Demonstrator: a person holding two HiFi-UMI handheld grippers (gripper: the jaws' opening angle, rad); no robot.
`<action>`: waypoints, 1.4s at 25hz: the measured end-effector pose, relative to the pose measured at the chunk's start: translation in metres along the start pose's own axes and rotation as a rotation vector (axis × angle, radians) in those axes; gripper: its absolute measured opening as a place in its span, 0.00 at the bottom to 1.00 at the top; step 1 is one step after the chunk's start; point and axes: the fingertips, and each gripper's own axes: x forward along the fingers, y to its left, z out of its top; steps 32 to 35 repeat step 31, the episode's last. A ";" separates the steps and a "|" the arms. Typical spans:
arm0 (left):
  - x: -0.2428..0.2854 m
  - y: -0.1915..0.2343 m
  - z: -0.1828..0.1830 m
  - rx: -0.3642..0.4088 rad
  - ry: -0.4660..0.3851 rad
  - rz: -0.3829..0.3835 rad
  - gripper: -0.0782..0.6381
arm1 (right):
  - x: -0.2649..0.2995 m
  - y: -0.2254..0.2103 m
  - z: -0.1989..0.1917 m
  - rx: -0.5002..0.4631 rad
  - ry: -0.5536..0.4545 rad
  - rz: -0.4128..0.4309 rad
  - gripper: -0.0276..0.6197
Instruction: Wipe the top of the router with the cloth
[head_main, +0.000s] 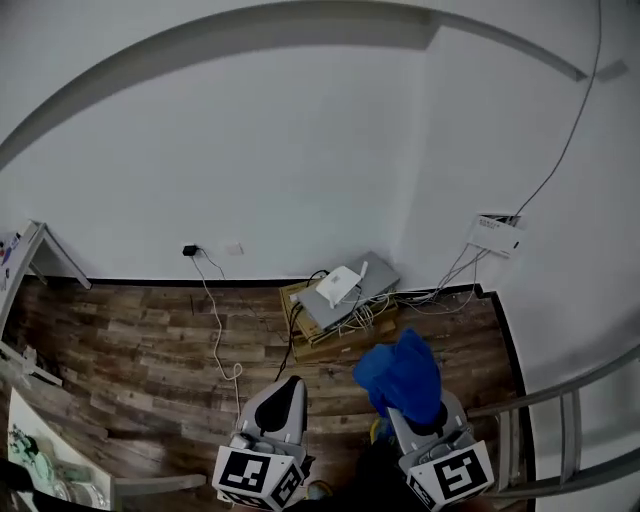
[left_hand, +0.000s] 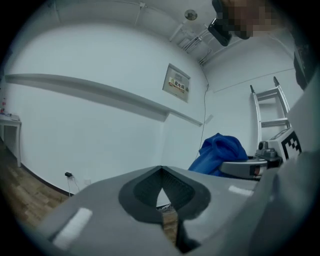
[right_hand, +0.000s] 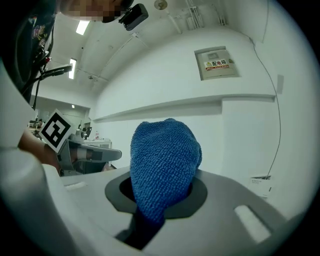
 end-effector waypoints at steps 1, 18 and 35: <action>-0.013 -0.001 0.006 -0.004 -0.007 0.011 0.11 | -0.008 0.010 0.009 0.021 -0.007 0.008 0.19; -0.067 -0.036 0.022 0.151 -0.059 0.074 0.11 | -0.034 0.060 0.008 -0.019 -0.025 -0.029 0.19; -0.090 -0.031 0.012 0.176 -0.051 0.075 0.11 | -0.031 0.096 0.001 0.004 -0.032 -0.055 0.19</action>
